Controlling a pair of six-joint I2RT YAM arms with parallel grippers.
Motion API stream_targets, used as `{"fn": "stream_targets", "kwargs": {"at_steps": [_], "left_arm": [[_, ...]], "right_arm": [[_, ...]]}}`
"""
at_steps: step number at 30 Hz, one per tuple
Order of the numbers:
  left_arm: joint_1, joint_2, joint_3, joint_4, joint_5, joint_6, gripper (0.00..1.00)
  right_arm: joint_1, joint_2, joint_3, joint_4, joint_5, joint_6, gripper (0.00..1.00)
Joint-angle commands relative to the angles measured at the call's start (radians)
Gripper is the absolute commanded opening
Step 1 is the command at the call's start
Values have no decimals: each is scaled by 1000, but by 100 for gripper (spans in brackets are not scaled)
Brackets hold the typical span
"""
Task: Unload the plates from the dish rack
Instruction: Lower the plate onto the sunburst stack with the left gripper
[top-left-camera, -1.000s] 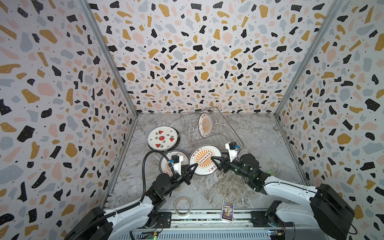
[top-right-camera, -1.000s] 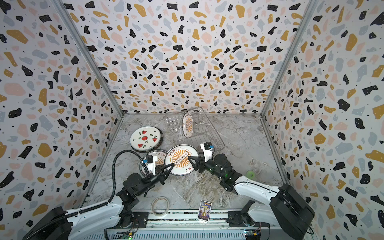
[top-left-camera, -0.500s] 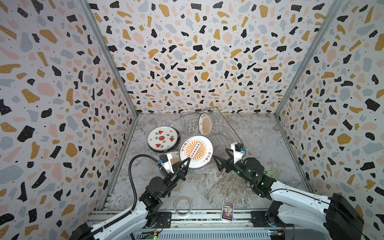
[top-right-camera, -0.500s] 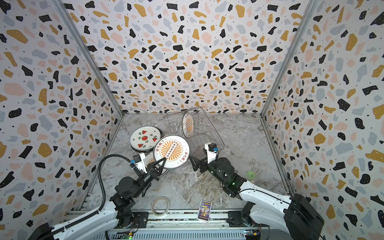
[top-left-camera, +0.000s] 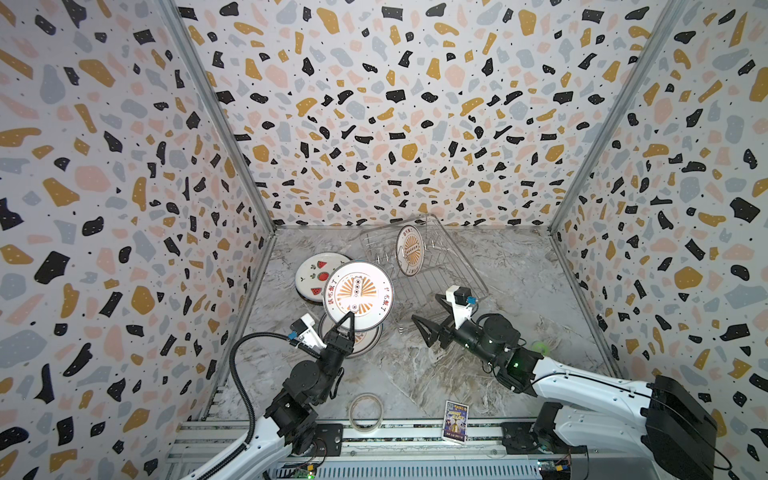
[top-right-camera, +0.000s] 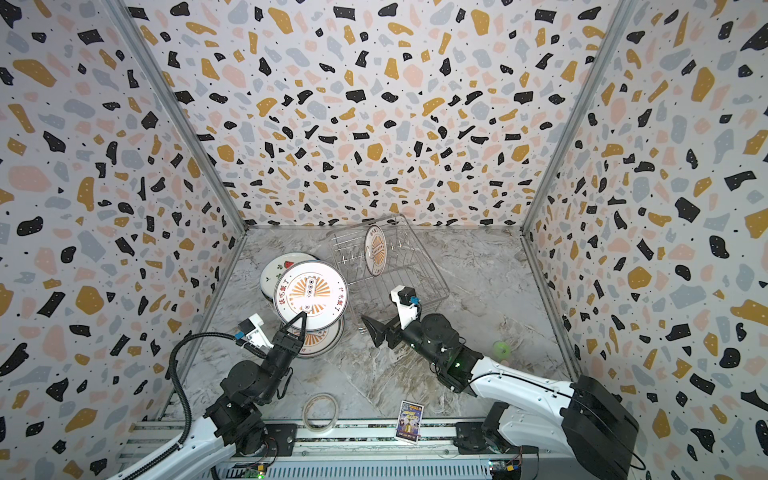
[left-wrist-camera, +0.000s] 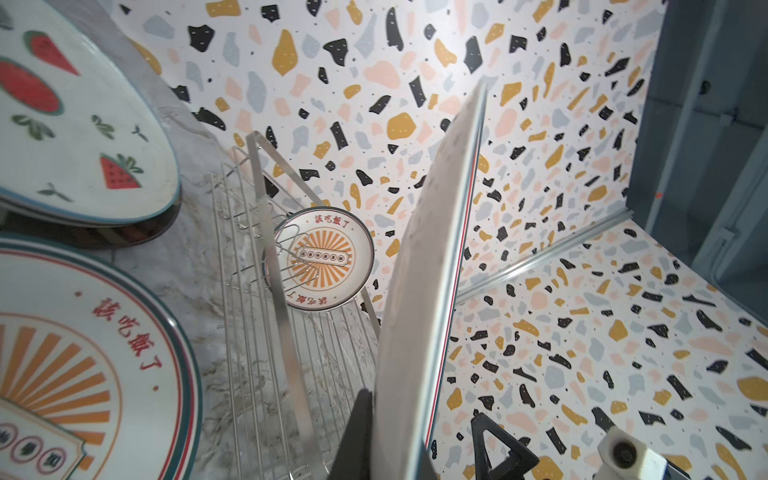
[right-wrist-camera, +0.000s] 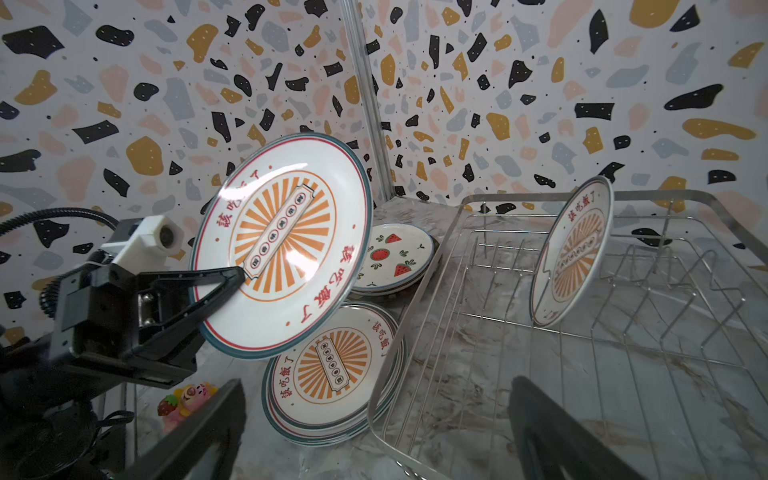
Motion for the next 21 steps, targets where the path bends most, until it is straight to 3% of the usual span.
{"fn": "stream_targets", "kwargs": {"at_steps": [1,7,14,18,21], "left_arm": [[6,-10,9,-49,-92,-146,0],[6,12,48,-217,-166,-263,0],[14,56,59,-350,-220,-399,0],[16,60,20,-284,-186,-420,0],[16,85,33,-337,-153,-470,0]], "right_arm": [[8,33,66,27,-99,-25,99],[22,99,91,73,-155,-40,99],[33,214,187,3,-193,-39,99],[38,247,210,-5,-197,-38,99],[40,259,225,-22,-192,-37,99]]}}
